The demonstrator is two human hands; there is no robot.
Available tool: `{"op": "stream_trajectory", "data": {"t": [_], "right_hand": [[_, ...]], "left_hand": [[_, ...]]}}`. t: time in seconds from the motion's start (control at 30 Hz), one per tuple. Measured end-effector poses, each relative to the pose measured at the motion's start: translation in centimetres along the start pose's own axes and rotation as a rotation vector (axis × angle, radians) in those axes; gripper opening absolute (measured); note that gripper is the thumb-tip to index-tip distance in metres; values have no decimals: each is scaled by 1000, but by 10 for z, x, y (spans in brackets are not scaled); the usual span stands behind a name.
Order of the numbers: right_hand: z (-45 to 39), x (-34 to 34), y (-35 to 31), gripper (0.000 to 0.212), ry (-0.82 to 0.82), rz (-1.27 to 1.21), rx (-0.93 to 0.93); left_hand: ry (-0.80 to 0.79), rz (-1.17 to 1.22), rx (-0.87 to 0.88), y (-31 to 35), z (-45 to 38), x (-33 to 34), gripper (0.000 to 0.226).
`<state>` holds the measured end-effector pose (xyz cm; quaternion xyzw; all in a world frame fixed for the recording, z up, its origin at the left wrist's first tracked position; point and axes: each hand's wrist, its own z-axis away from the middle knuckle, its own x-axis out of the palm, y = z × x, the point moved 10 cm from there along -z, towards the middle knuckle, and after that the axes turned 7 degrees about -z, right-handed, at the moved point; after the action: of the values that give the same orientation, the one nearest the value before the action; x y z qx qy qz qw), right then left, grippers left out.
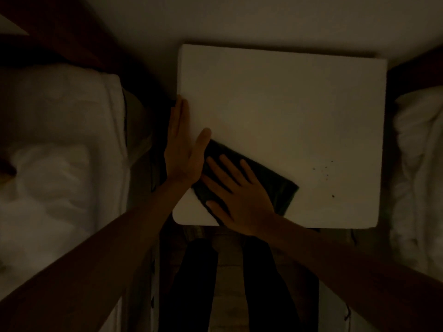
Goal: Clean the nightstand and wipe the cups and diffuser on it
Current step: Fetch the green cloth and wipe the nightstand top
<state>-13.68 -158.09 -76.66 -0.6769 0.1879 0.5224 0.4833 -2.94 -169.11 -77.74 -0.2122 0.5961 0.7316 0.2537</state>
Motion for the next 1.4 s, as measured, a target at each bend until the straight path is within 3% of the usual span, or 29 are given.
{"op": "stream_trajectory", "data": {"t": [0.1, 0.27, 0.37, 0.47, 0.67, 0.87, 1.03, 1.2, 1.4], "right_hand": [[-28, -10, 20, 54, 1, 28, -6], [-115, -40, 80, 58, 25, 135, 114], [-132, -62, 124, 54, 71, 154, 187], [-106, -83, 173, 57, 125, 167, 416], [14, -83, 170, 59, 182, 180, 674], [102, -33, 73, 61, 85, 102, 440], [67, -19, 47, 58, 22, 40, 199], [18, -35, 76, 52, -59, 42, -49], [-69, -96, 195, 53, 89, 153, 275]], "left_hand": [[27, -61, 47, 6, 4, -2, 81], [114, -617, 106, 21, 8, 7, 71], [13, -817, 286, 32, 7, 29, 66], [-75, -852, 535, 48, 15, 50, 59], [-85, -829, 468, 47, 10, 51, 60], [-18, -750, 155, 58, 10, 65, 57], [8, -605, 176, 57, 11, 57, 63], [23, -596, 205, 56, 10, 55, 77], [6, -765, 200, 53, 9, 64, 80]]}}
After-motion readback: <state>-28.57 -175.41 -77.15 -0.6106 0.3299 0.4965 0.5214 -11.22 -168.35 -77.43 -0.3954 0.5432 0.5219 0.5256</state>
